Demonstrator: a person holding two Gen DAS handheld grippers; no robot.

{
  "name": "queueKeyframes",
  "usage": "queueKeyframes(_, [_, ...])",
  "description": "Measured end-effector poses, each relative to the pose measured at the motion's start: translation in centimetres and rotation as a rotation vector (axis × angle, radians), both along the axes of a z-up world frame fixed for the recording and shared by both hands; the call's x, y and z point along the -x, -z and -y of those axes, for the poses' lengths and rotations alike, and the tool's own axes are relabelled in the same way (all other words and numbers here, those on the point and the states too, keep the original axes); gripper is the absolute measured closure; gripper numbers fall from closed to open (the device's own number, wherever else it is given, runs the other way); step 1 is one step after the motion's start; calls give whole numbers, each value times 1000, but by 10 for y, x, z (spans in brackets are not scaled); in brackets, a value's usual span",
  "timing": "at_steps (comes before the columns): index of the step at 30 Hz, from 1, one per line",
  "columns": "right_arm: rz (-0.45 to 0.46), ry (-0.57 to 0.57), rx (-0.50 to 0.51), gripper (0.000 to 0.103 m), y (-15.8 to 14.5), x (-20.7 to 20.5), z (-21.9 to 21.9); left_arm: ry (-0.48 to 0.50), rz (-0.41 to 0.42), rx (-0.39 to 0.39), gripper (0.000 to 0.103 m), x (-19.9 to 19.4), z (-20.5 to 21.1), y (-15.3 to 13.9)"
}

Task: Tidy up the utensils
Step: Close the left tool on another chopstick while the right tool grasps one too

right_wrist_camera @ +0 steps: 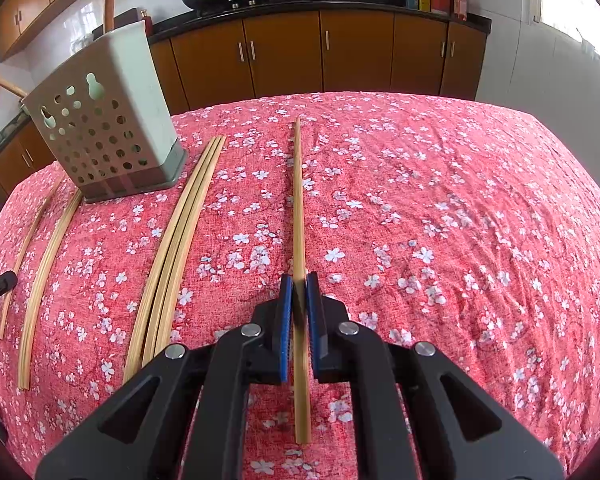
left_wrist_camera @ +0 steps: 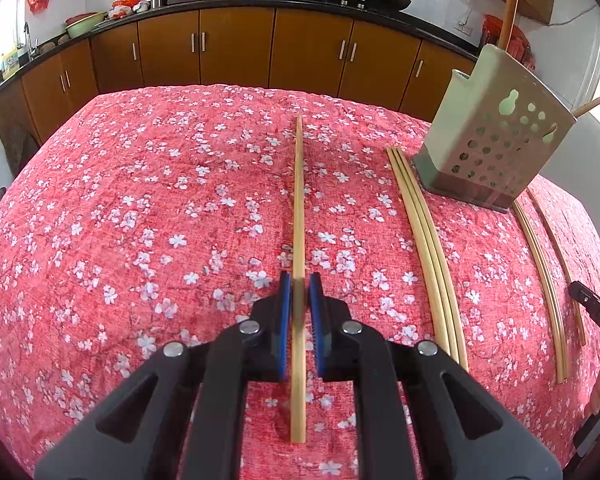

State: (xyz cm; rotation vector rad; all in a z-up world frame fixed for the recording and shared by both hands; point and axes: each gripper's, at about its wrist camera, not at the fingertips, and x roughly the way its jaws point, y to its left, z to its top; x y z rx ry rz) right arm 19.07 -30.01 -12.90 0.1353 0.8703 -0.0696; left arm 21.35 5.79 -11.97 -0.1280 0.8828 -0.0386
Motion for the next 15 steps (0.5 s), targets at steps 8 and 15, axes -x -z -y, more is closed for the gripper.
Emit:
queueKeyframes(8, [0, -1, -3, 94, 0, 0, 1, -1, 0, 1, 91, 0, -1, 0])
queueKeyframes(15, [1, 1, -17, 94, 0, 0, 2, -2, 1, 4, 91, 0, -1, 0])
